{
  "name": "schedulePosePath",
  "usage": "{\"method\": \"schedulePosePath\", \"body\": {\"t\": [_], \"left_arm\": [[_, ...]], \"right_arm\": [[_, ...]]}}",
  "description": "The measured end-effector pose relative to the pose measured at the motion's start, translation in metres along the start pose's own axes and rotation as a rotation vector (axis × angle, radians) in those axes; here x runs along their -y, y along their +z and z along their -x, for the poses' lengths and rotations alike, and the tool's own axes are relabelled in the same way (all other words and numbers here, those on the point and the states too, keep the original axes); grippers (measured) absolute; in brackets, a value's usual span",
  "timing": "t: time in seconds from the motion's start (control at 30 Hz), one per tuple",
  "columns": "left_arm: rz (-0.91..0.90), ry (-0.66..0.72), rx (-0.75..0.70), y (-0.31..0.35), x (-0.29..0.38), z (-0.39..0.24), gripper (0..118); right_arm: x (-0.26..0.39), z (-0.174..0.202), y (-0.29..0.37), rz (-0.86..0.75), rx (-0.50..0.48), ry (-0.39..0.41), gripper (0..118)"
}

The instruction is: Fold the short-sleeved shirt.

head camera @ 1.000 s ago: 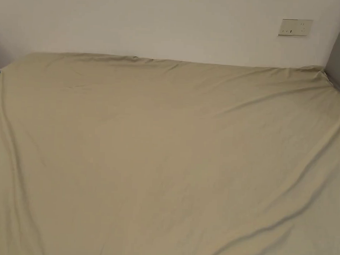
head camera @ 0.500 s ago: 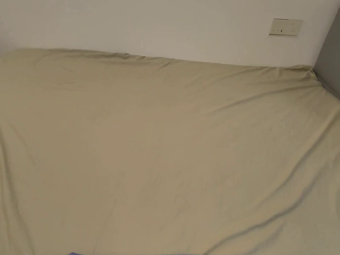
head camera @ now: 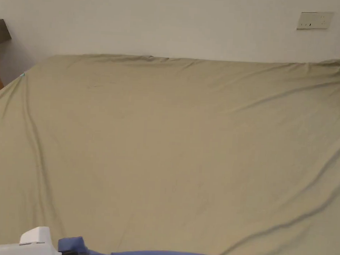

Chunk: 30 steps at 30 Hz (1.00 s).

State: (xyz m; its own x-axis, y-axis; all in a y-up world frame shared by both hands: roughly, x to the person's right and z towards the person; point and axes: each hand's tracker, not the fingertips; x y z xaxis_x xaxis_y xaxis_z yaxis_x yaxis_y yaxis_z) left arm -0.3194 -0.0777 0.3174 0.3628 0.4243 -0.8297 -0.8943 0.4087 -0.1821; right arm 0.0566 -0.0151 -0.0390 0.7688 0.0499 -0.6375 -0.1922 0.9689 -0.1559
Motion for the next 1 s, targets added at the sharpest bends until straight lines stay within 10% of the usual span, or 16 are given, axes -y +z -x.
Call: {"method": "schedulePosePath", "body": {"t": [0.3,0.47,0.57,0.67,0.77,1.0], "left_arm": [[0.143,-0.4,-0.067,-0.131,0.046,-0.104,17],[0.076,-0.323,0.079,-0.117,0.047,-0.11,105],[-0.039,-0.326,0.105,-0.078,0.038,-0.106,91],[-0.115,-0.379,-0.023,-0.077,0.037,-0.098,5],[-0.078,-0.467,-0.221,-0.095,0.059,-0.105,0],[0.101,-0.728,-0.07,-0.141,0.13,-0.146,0]], "right_arm": [[0.006,-0.028,0.015,-0.016,0.009,-0.067,2],[0.011,-0.047,0.023,-0.007,0.043,-0.09,2],[0.015,-0.054,0.023,0.005,0.052,-0.121,2],[0.019,-0.056,0.023,0.012,0.056,-0.138,2],[0.021,-0.057,0.023,0.017,0.051,-0.145,2],[0.024,-0.059,0.023,0.032,0.055,-0.15,2]]}}
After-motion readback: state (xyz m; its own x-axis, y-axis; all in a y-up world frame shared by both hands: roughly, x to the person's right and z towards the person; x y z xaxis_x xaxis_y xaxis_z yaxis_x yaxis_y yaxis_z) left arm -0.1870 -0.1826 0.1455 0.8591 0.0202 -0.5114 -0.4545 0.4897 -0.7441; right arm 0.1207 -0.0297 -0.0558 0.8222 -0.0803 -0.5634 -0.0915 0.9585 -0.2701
